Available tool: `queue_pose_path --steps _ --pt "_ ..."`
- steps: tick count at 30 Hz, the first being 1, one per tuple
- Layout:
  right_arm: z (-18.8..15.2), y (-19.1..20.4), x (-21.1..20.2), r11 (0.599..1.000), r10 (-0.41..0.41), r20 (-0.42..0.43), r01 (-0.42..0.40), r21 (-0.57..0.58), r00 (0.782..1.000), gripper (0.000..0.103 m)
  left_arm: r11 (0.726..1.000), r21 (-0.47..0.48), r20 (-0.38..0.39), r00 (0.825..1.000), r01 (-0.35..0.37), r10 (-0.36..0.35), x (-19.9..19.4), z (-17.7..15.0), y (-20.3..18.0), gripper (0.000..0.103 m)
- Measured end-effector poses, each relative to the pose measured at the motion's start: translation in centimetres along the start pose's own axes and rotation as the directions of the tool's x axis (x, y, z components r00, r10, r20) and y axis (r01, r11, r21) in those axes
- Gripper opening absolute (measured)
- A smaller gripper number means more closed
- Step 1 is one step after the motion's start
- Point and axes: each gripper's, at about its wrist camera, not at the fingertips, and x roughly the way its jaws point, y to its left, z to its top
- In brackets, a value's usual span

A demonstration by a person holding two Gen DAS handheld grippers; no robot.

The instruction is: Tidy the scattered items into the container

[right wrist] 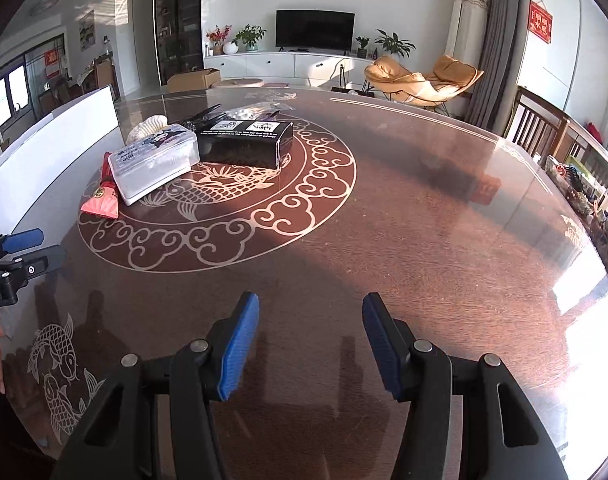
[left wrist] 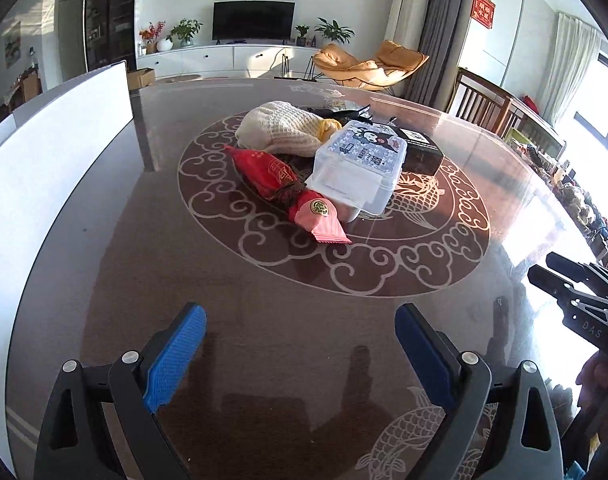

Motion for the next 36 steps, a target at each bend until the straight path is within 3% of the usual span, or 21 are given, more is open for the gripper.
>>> queue_pose_path --steps 7,13,20,36 --pt "-0.5 -0.4 1.5 0.998 0.013 -0.045 -0.011 0.055 0.999 0.056 0.996 -0.086 -0.032 0.999 0.019 -0.022 0.8 0.0 1.4 0.096" --pt "-0.7 -0.5 1.4 0.997 0.001 -0.044 0.002 0.08 0.999 0.057 0.999 -0.036 -0.059 0.998 -0.036 0.034 1.3 0.0 0.4 0.098" --pt "-0.8 -0.6 1.4 0.996 -0.004 -0.041 0.008 0.091 0.999 0.059 0.999 -0.016 -0.075 0.997 -0.034 0.032 1.6 0.1 0.1 0.103" --pt "-0.8 -0.4 1.4 0.996 -0.01 -0.04 0.014 0.093 0.999 0.06 0.997 0.031 -0.096 0.992 -0.078 0.08 2.2 0.0 -0.5 0.103"
